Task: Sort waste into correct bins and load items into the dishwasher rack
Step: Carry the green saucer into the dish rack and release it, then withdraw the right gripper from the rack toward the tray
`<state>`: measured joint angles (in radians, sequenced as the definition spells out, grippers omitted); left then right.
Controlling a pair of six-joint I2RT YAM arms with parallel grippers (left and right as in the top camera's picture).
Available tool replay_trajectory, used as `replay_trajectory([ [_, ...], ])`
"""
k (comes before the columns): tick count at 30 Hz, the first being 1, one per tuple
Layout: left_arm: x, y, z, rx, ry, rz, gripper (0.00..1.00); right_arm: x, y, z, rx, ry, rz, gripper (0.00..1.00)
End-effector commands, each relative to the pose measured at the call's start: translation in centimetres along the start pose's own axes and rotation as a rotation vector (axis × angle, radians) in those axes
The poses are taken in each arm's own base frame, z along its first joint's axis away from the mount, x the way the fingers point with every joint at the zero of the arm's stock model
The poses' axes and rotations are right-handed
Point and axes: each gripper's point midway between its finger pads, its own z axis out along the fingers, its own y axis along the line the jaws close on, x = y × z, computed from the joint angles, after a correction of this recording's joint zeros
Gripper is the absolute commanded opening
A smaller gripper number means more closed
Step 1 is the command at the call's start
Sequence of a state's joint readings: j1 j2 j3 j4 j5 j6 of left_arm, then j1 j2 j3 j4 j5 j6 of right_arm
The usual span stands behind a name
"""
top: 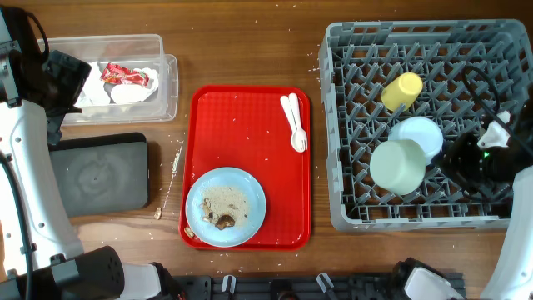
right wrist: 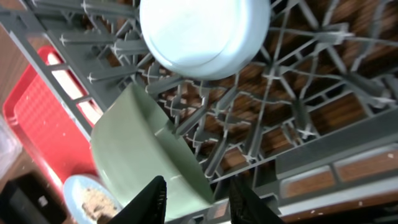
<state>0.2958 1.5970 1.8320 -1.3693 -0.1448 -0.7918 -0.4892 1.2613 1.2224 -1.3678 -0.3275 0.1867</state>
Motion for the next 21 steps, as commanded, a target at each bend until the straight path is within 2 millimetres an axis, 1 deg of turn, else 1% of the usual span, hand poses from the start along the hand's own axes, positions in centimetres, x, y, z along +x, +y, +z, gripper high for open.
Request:
replay_trajectory([
  [1,-0.1,0.1,0.2,-0.007,0.001,-0.01,1.0,0.3,-0.4,-1.7,0.063,-0.064,-0.011,0.35],
  [2,-0.1,0.1,0.2,-0.007,0.001,-0.01,1.0,0.5,-0.2,-1.7,0.06,-0.058,-0.021,0.34],
  [3,-0.1,0.1,0.2,-0.007,0.001,-0.01,1.0,0.8,0.6,-1.5,0.038,-0.046,-0.044,0.34],
  [5,-0.1,0.1,0.2,-0.007,0.001,-0.01,1.0,1.6,3.1,-1.2,-0.061,-0.011,-0.12,0.34],
  [6,-0.1,0.1,0.2,-0.007,0.001,-0.01,1.0,2.6,5.1,-1.2,-0.146,0.02,-0.195,0.34],
  [7,-0.1,0.1,0.2,-0.007,0.001,-0.01,1.0,3.3,6.4,-1.1,-0.198,0.044,-0.243,0.34],
  [8,-0.1,0.1,0.2,-0.007,0.001,-0.01,1.0,3.7,6.8,-1.1,-0.205,0.054,-0.26,0.34],
  [9,-0.1,0.1,0.2,-0.007,0.001,-0.01,1.0,4.5,7.7,-0.8,-0.21,0.078,-0.311,0.33],
  [10,-0.1,0.1,0.2,-0.007,0.001,-0.01,1.0,5.2,8.6,-0.6,-0.22,0.088,-0.371,0.29],
  [11,-0.1,0.1,0.2,-0.007,0.001,-0.01,1.0,5.4,9.4,-0.5,-0.231,0.084,-0.415,0.25],
  [12,-0.1,0.1,0.2,-0.007,0.001,-0.01,1.0,5.5,10.1,-0.2,-0.231,0.077,-0.46,0.23],
  [13,-0.1,0.1,0.2,-0.007,0.001,-0.01,1.0,5.5,10.2,0.2,-0.209,0.078,-0.478,0.22],
  [15,-0.1,0.1,0.2,-0.007,0.001,-0.01,1.0,5.0,8.4,2.3,-0.067,0.1,-0.407,0.13],
  [16,-0.1,0.1,0.2,-0.007,0.001,-0.01,1.0,4.8,7.8,3.0,-0.032,0.104,-0.384,0.09],
  [17,-0.1,0.1,0.2,-0.007,0.001,-0.01,1.0,4.4,6.9,4.2,0.021,0.117,-0.348,0.06],
  [18,-0.1,0.1,0.2,-0.007,0.001,-0.01,1.0,3.9,5.8,4.9,0.094,0.124,-0.303,0.04],
  [20,-0.1,0.1,0.2,-0.007,0.001,-0.01,1.0,3.1,3.4,5.1,0.239,0.099,-0.204,0.04],
  [21,-0.1,0.1,0.2,-0.007,0.001,-0.01,1.0,2.9,2.8,4.9,0.28,0.084,-0.176,0.04],
])
